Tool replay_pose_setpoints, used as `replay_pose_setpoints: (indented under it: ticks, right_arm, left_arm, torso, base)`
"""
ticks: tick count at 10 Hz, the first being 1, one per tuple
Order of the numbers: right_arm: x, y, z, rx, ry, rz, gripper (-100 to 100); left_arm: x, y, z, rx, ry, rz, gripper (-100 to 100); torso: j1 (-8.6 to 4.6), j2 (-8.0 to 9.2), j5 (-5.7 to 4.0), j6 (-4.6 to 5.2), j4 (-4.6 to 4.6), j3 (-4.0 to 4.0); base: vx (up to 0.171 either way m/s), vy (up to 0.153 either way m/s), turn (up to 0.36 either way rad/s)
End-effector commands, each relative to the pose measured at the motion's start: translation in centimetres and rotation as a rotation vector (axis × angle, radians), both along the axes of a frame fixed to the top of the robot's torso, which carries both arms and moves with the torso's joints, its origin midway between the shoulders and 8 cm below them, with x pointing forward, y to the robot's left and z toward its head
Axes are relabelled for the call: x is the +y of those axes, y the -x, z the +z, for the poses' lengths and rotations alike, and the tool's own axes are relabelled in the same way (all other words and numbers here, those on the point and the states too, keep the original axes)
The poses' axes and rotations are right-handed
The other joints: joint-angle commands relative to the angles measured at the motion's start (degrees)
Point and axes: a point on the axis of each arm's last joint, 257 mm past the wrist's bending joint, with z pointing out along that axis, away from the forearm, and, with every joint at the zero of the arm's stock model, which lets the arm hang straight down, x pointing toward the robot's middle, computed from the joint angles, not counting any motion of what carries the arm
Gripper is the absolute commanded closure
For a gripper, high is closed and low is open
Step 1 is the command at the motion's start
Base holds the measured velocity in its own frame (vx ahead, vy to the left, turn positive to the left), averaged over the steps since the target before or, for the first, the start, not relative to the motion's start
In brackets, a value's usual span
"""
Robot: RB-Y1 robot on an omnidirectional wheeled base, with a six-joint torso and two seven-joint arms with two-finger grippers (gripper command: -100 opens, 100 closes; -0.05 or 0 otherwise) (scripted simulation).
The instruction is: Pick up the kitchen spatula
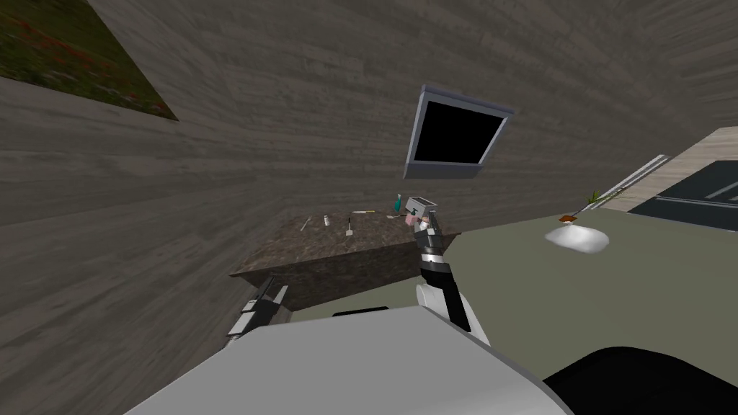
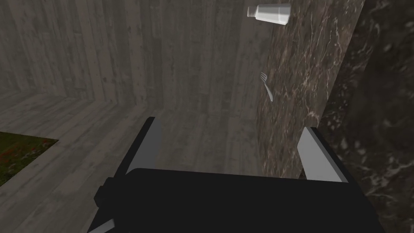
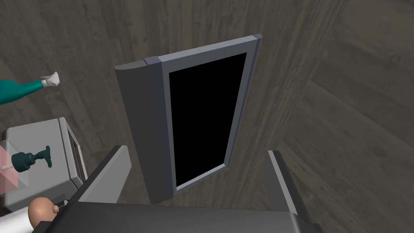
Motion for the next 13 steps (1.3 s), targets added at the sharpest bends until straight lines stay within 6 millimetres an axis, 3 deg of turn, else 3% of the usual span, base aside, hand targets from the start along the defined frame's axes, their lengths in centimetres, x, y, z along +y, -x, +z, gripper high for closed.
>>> replay_pose_setpoints:
  ticks: [1,2,4,5,6,7,9,10,11,13]
  right_arm:
    - [0.0,0.0,0.0,0.000,0.000,0.000,0]
    - [0.0,0.0,0.0,0.000,0.000,0.000,0]
    - [0.0,0.0,0.0,0.000,0.000,0.000,0]
    - [0.0,0.0,0.0,0.000,0.000,0.000,0]
    - [0.0,0.0,0.0,0.000,0.000,0.000,0]
    - [0.0,0.0,0.0,0.000,0.000,0.000,0]
    - [0.0,0.0,0.0,0.000,0.000,0.000,0]
    - [0.0,0.0,0.0,0.000,0.000,0.000,0]
    - [0.0,0.0,0.0,0.000,0.000,0.000,0]
    - [0.0,0.0,0.0,0.000,0.000,0.000,0]
  left_arm:
    - [1.3,1.7,-2.6,0.073,0.027,0.009,-100]
    - [1.5,2.0,-3.1,0.085,0.025,0.014,-100]
    - [3.8,6.0,-7.1,0.225,0.072,0.041,-100]
    - [4.2,6.5,-7.9,0.246,0.064,0.045,-100]
    - [5.7,9.1,-10.0,0.328,0.077,0.063,-100]
    - [5.7,9.2,-10.1,0.330,0.077,0.064,-100]
    - [8.4,15.0,-13.5,0.492,0.098,0.107,-100]
    - [8.7,15.3,-13.7,0.502,0.092,0.108,-100]
    - [10.0,18.2,-14.8,0.577,0.096,0.126,-100]
    - [10.3,18.7,-15.1,0.589,0.092,0.132,-100]
  torso:
    - [0.00,0.00,0.00,0.00,0.00,0.00]
    - [-0.04,-0.02,-0.01,0.04,-0.01,-0.02]
    - [-0.10,-0.04,-0.02,0.05,-0.01,-0.03]
    - [-0.15,-0.05,-0.04,0.05,-0.02,-0.03]
    - [-0.12,-0.07,-0.03,-0.01,-0.02,-0.04]
    - [-0.15,-0.09,-0.04,0.04,-0.02,-0.05]
    - [-0.16,-0.09,-0.05,0.03,-0.03,-0.06]
    - [-0.27,-0.14,-0.07,0.05,-0.03,-0.08]
    - [-0.24,-0.16,-0.06,0.00,-0.03,-0.09]
    - [-0.18,-0.16,-0.05,-0.01,-0.03,-0.09]
  base:
    - [-0.007,-0.012,-0.230]
    - [-0.007,-0.009,-0.104]
    - [-0.005,-0.037,-0.341]
    - [0.002,-0.030,-0.104]
    - [0.008,-0.043,-0.285]
    - [0.009,-0.031,-0.139]
    - [0.019,-0.063,-0.357]
    - [0.025,-0.058,-0.193]
    - [0.024,-0.070,-0.385]
    - [0.020,-0.023,-0.093]
